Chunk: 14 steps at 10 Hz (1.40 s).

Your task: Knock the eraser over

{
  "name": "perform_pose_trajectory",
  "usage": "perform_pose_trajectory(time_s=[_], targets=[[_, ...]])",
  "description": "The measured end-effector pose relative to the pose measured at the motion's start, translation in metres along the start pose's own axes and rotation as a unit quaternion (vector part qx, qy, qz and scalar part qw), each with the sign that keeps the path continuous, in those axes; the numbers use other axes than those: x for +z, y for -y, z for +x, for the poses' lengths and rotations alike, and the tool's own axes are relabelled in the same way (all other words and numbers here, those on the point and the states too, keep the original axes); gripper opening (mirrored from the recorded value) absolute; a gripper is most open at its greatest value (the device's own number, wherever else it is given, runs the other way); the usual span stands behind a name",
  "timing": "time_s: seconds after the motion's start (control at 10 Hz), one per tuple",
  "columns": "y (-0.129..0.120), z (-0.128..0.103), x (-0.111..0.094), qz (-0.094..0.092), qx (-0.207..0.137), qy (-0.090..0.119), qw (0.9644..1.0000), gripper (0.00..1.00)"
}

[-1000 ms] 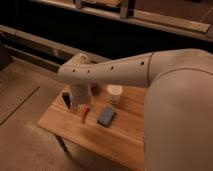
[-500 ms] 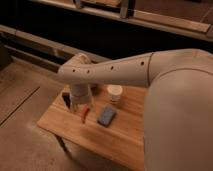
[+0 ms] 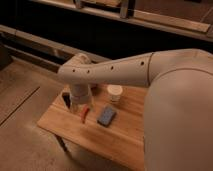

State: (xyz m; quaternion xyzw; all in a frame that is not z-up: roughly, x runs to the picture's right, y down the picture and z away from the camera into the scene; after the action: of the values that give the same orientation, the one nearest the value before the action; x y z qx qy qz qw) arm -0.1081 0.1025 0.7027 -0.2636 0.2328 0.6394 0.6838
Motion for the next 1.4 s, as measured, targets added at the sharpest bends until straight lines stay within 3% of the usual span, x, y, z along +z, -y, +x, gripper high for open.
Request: perform_pose_trajectory(time_s=[0.5, 0.8, 1.1, 1.2, 1.3, 1.4], targets=[[-0.003, -0.005, 0.002, 0.000, 0.005, 0.001, 1.0000, 0.65], [0.001, -0.050, 0.037, 0.026, 0.040, -0.012, 0.9988, 0.62], [-0.001, -0.079, 0.057, 0.041, 0.064, -0.017, 0.9969, 0.34], [-0.009, -0.098, 0.054, 0.036, 0.061, 0.000, 0.9975, 0.20], [-0.016, -0.106, 0.049, 0.029, 0.055, 0.009, 0.9980, 0.13], [-0.033, -0.124, 0.037, 0.013, 0.040, 0.032, 0.9986, 0.03]])
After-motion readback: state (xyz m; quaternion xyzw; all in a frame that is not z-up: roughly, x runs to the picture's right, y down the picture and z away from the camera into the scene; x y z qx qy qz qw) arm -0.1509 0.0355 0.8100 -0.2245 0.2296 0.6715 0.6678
